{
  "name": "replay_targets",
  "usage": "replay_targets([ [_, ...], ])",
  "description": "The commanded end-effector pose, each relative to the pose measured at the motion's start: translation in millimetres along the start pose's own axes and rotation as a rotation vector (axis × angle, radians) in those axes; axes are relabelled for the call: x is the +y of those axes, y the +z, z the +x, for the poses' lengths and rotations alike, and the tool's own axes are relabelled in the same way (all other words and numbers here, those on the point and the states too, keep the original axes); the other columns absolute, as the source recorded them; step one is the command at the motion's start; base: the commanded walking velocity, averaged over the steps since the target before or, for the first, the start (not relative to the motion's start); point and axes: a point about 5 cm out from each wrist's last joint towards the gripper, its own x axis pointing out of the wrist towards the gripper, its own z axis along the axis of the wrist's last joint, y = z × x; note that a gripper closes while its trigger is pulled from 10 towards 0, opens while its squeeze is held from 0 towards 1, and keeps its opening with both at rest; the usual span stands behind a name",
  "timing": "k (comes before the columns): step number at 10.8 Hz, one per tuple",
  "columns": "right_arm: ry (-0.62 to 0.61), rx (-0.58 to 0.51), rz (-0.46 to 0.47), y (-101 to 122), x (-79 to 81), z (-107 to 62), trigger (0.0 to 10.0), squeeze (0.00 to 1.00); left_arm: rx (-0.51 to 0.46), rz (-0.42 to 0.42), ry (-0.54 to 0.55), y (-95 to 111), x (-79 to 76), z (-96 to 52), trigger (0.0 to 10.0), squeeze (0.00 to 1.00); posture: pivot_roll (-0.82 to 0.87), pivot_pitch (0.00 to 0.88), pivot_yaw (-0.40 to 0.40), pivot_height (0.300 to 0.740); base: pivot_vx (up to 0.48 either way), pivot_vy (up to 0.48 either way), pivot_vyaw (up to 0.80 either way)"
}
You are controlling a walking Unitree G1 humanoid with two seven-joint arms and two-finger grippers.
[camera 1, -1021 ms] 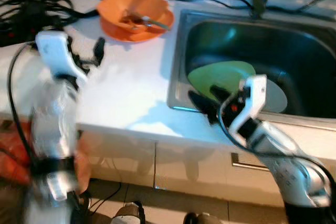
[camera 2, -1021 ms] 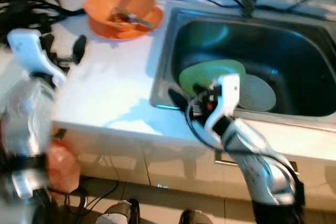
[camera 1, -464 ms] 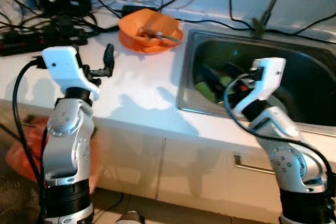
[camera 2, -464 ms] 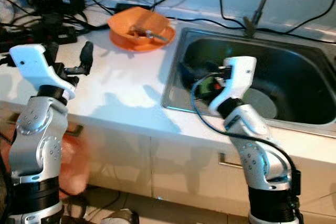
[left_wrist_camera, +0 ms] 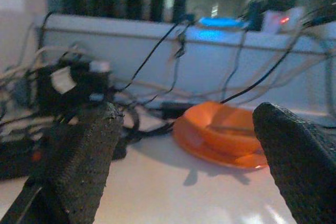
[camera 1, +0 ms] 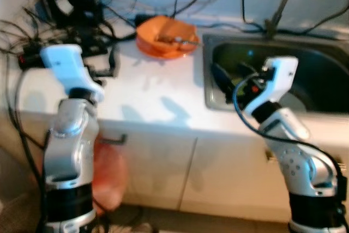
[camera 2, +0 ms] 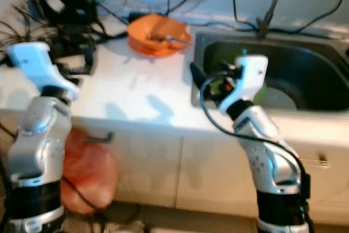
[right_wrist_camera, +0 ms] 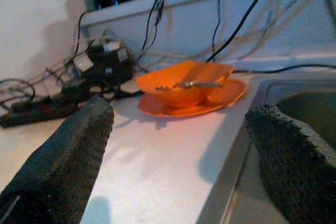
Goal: Kitchen organization
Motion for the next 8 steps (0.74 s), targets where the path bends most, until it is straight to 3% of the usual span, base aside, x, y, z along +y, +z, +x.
replay_targets([
  [1,-0.012,-0.021,-0.009,4,-1.5,0.5,10.0,0.0,-0.01,0.006,-0.021,3,-3.3,1.3,10.0,0.0,0.07,0.0,-0.019,0.74,0.0,0.0,0.0],
  [3,-0.021,-0.029,-0.013,4,-2.2,0.0,10.0,0.0,-0.011,-0.004,-0.06,4,-10.1,3.0,10.0,0.0,0.06,0.0,-0.013,0.74,0.161,0.0,0.0],
  [8,-0.037,-0.041,-0.022,5,-4.0,1.1,10.0,0.0,-0.005,-0.007,-0.084,3,-14.2,3.7,10.0,0.0,0.06,0.0,-0.01,0.74,0.467,0.0,0.0],
])
